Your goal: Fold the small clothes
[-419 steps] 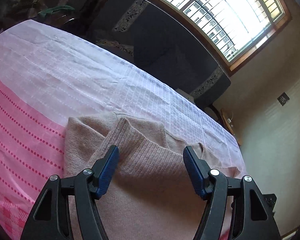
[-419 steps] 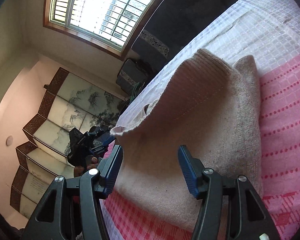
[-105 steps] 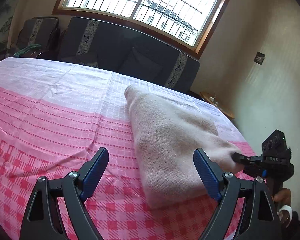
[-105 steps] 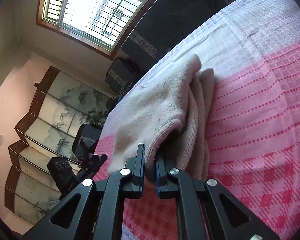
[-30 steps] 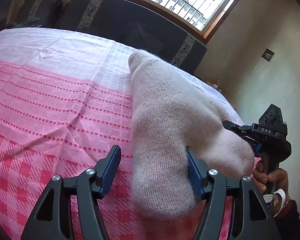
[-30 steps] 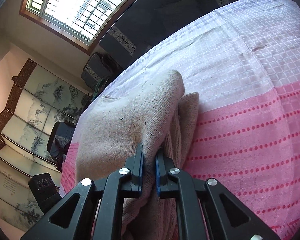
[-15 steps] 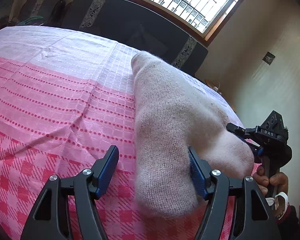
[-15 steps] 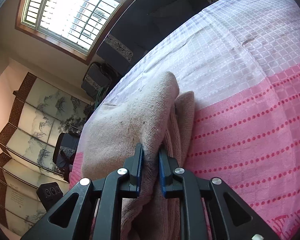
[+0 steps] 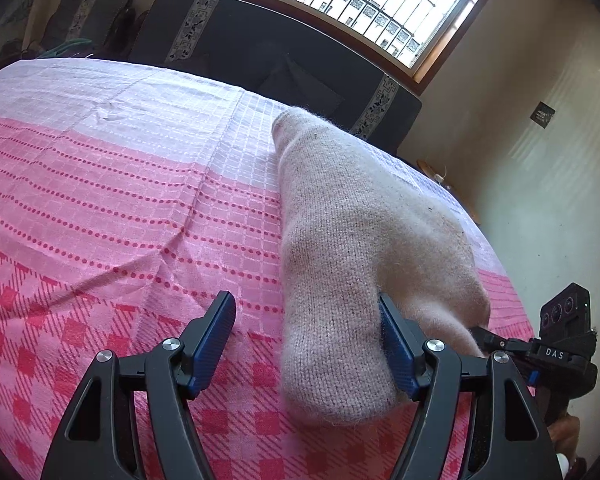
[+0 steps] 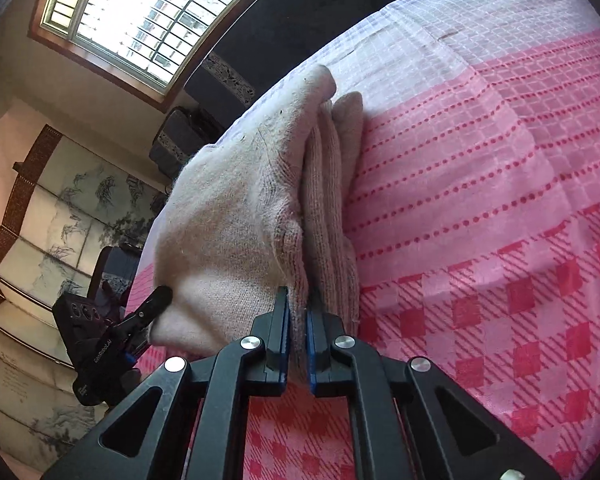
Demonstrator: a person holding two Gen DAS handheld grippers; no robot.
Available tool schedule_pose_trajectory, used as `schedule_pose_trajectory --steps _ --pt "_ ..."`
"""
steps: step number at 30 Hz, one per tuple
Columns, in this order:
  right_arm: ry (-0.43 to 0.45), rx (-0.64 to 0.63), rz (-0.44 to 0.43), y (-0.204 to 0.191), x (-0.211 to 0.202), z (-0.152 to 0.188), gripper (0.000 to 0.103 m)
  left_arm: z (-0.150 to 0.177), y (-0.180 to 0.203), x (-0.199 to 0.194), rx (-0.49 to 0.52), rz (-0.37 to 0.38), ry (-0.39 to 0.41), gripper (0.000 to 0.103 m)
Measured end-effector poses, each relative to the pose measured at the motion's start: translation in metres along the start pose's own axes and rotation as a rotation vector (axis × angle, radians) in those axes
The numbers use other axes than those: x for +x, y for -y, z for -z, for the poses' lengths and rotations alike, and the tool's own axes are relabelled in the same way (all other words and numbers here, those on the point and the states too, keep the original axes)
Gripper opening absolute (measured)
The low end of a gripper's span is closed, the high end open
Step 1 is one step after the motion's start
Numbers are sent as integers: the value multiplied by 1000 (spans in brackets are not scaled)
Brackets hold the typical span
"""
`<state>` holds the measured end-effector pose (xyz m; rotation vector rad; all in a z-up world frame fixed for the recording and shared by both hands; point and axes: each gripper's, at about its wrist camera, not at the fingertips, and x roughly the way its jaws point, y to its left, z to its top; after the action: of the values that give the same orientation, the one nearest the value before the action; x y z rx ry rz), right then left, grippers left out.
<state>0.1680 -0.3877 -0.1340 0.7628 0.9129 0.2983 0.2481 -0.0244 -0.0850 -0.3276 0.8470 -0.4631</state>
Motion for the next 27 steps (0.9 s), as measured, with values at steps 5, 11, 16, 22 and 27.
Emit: schedule_pose_trajectory --steps 5,11,16,22,27 --pt "-25 -31 -10 -6 3 1 8 2 -1 -4 17 -27 -1 74" --pt "1 7 -40 7 1 1 5 2 3 -4 33 -47 1 76" --pt "9 -23 -8 3 2 2 3 3 9 -6 58 -105 15 81" --pt "39 -72 44 -8 2 6 3 6 25 -9 124 -202 44 84" --pt "63 -123 103 -18 2 10 4 7 31 -10 145 -229 55 84"
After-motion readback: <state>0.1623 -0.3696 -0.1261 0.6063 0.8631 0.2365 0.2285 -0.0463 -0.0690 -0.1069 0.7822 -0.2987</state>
